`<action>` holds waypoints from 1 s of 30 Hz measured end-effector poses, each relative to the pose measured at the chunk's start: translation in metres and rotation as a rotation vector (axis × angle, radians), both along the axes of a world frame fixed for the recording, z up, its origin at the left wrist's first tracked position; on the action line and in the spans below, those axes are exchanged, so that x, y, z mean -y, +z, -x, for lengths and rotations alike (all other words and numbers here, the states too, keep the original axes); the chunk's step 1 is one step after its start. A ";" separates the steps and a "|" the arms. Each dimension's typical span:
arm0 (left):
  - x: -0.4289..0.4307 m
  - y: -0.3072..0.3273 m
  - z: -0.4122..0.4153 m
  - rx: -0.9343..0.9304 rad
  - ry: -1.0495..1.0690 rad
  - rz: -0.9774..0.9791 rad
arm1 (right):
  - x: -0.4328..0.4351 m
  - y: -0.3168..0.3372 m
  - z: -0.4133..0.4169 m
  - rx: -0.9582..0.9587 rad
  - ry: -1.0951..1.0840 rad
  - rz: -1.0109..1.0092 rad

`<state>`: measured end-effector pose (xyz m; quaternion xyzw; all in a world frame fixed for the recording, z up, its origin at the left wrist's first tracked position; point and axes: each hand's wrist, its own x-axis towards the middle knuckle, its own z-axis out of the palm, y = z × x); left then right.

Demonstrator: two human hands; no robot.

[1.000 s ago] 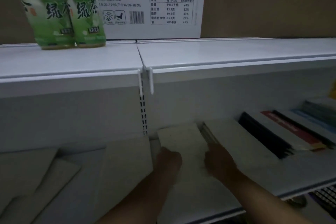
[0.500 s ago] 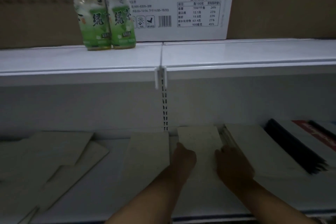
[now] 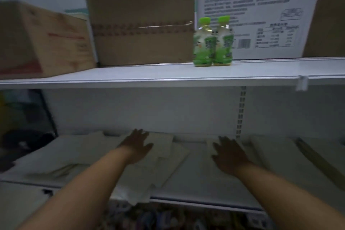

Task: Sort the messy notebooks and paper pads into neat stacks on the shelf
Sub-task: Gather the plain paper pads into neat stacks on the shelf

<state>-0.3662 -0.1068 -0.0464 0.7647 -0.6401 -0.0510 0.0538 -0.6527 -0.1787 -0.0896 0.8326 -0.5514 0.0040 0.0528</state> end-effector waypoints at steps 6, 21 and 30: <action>-0.080 0.006 -0.126 0.051 0.188 0.048 | -0.060 0.007 -0.174 0.070 0.409 -0.084; -0.154 -0.023 -0.268 -0.070 0.344 -0.049 | -0.055 -0.008 -0.353 -0.054 0.603 -0.157; -0.101 -0.015 -0.335 -0.107 0.335 -0.097 | -0.022 -0.029 -0.444 -0.089 0.682 -0.051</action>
